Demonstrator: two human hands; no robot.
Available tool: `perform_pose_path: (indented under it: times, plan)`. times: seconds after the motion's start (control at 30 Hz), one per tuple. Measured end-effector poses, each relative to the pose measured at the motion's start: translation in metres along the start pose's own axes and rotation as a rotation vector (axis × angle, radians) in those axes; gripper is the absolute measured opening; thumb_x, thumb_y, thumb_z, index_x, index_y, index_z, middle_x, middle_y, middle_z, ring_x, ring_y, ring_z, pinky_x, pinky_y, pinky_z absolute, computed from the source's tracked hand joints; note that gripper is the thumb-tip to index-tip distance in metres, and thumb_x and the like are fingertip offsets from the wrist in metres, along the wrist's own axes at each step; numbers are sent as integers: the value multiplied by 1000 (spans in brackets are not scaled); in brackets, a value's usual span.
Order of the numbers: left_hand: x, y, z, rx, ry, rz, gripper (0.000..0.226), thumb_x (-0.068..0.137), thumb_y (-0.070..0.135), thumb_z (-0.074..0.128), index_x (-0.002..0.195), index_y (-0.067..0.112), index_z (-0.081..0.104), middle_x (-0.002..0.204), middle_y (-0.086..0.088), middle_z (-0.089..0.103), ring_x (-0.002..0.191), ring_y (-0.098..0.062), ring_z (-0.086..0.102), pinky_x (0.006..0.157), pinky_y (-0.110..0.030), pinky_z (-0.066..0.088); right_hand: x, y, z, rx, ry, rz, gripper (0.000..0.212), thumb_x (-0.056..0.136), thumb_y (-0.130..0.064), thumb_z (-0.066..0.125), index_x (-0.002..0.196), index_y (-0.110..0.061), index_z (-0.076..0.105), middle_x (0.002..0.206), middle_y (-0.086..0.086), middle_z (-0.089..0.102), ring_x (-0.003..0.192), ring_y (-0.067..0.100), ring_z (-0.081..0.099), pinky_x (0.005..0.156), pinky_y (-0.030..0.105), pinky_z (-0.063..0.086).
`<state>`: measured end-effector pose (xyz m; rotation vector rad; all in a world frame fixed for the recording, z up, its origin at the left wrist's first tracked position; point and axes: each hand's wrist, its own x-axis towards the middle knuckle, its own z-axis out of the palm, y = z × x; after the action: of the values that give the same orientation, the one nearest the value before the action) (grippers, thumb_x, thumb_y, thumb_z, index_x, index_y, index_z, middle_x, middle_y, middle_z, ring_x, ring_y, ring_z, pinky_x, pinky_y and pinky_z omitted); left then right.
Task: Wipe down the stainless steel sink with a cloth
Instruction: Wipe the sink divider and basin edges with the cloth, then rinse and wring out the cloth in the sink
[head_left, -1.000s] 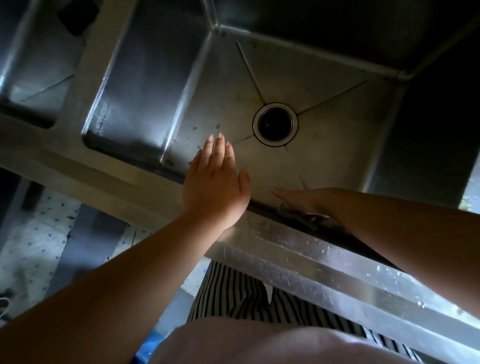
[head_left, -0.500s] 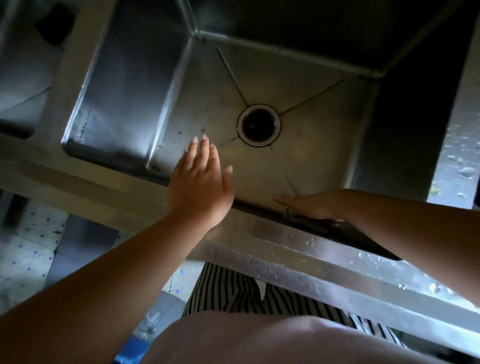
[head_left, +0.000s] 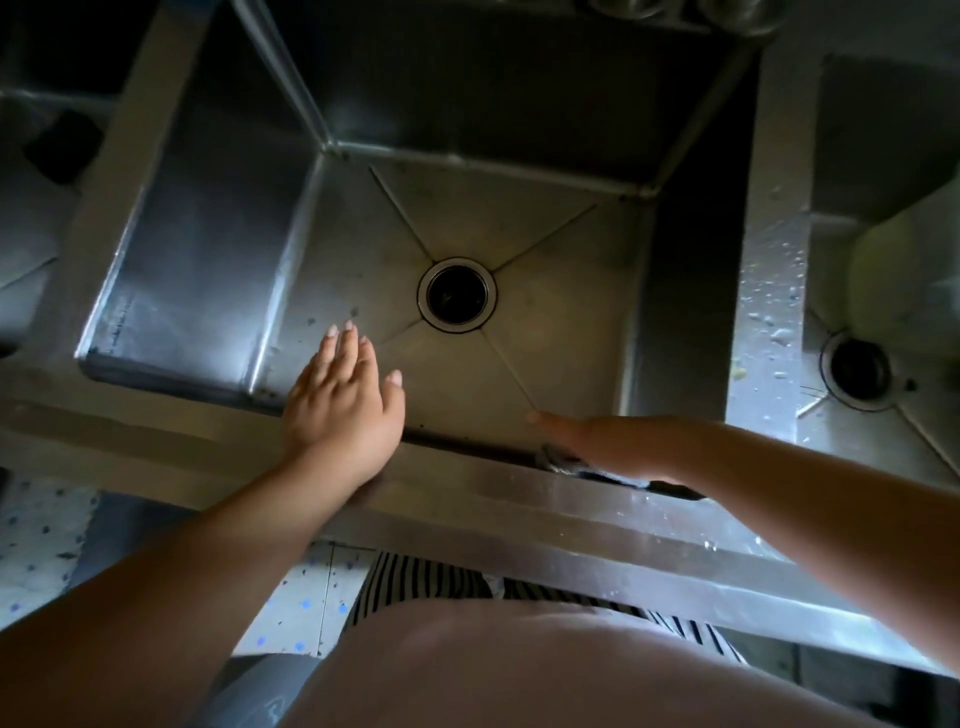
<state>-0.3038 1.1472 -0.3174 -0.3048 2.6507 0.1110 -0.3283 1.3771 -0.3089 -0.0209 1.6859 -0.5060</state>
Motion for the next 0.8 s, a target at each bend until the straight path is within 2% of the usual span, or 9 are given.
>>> perform_pose_path:
  times: [0.13,0.23,0.33,0.37,0.43,0.47,0.6,0.7,0.8]
  plan:
    - [0,3,-2,26,-34,-27,57,97,40,14,146,12,4,156,1,-8,141,-10,-11,113,-28,-5,-13,-14,7,-48,28,-38,66,88,-69,14,96,-23,60,109,15,63,107,29,56,101,39,29]
    - [-1,4,-3,44,-64,-17,57,97,40,12,146,13,1,155,1,-11,141,-10,-13,113,-28,-6,-15,-2,2,74,88,54,84,80,-75,13,113,-13,61,119,16,59,111,28,54,97,32,31]
    - [1,2,-4,46,-89,-11,58,96,41,10,146,12,-1,155,1,-13,141,-11,-14,113,-29,-6,-13,-4,-3,217,152,55,76,89,-65,18,139,-11,40,147,12,39,135,30,36,114,40,22]
    - [3,2,-5,37,-103,-11,59,97,41,9,146,11,-1,155,0,-13,141,-11,-14,113,-30,-6,-13,-3,-4,284,195,41,75,90,-65,20,135,-10,44,140,17,46,128,32,45,110,41,27]
    - [5,2,-10,-18,-142,-15,58,97,41,12,146,11,5,156,-2,-9,142,-13,-10,114,-32,-2,-15,-4,-14,541,276,43,73,87,-70,24,115,-11,56,104,23,64,92,33,62,97,42,41]
    - [7,2,-14,-88,-158,-28,58,97,41,16,146,11,10,156,-2,-4,143,-15,-5,114,-35,3,-17,-6,-20,741,256,10,76,84,-74,26,110,-9,58,97,24,65,84,32,64,94,43,45]
    - [18,18,-37,-606,-213,-180,53,94,45,35,135,13,40,144,-6,36,133,-25,32,108,-38,23,-24,-7,-28,1359,36,-274,89,79,-79,25,116,-6,59,112,22,66,103,35,65,92,45,49]
    - [20,37,-61,-1079,-479,-151,46,94,43,37,115,8,57,119,-9,58,111,-23,52,101,-35,35,-35,-20,-25,1536,-1,-449,84,80,-78,24,113,-9,59,103,18,71,92,32,69,75,43,56]
    - [11,47,-85,-1362,-639,34,33,94,41,36,87,19,60,83,0,66,81,-14,60,82,-30,42,-49,-36,-22,1591,50,-583,81,81,-76,27,110,-10,63,107,18,69,95,32,68,77,46,56]
